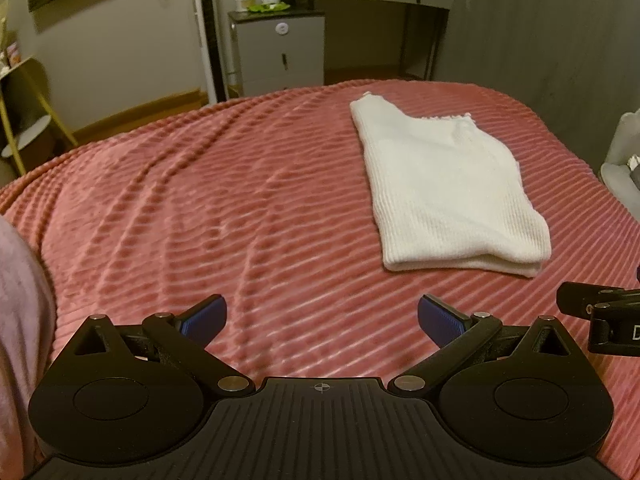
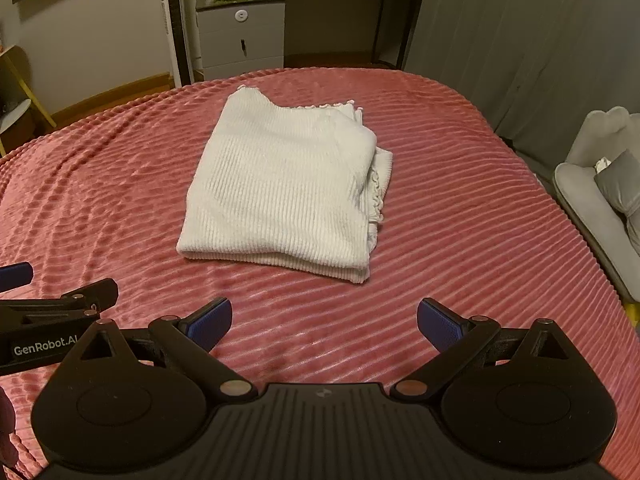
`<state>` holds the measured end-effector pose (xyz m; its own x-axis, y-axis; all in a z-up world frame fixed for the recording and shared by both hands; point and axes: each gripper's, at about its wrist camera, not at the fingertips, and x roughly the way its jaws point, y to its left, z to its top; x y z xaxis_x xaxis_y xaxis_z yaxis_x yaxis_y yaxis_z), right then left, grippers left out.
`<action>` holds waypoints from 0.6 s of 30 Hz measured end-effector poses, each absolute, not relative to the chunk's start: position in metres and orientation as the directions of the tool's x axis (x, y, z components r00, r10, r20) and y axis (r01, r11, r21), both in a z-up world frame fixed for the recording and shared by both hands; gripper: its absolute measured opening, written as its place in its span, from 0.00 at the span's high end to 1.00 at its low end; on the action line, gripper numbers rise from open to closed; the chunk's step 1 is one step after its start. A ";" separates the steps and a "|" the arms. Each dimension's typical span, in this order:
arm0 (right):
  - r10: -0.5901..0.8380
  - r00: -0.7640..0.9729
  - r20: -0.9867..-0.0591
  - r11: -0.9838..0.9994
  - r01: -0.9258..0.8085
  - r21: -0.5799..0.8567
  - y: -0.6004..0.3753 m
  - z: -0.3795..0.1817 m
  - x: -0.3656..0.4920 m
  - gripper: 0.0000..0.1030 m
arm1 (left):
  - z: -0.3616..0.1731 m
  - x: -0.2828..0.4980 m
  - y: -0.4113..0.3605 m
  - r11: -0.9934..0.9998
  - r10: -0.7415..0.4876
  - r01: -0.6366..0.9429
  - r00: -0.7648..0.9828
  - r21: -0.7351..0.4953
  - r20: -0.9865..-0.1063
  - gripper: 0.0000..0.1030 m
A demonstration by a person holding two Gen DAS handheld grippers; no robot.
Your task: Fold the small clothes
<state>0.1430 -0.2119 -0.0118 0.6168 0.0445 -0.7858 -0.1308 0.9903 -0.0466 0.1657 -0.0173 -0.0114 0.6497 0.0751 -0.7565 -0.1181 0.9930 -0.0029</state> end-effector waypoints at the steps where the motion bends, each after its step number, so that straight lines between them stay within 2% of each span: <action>1: 0.043 0.617 -0.786 0.990 -0.129 -0.048 -0.212 -0.012 0.143 0.04 | -0.011 0.166 -0.018 0.993 0.074 -0.115 0.651 -0.001 -0.755 0.00; 18: 0.031 0.628 -0.778 0.987 -0.141 -0.074 -0.209 -0.013 0.141 0.04 | -0.013 0.165 -0.017 0.994 0.061 -0.109 0.654 -0.014 -0.754 0.00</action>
<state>0.1414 -0.2087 -0.0125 0.6278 0.0311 -0.7777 -0.1407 0.9873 -0.0741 0.1655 -0.0167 -0.0132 0.6541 0.0613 -0.7539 -0.1090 0.9940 -0.0138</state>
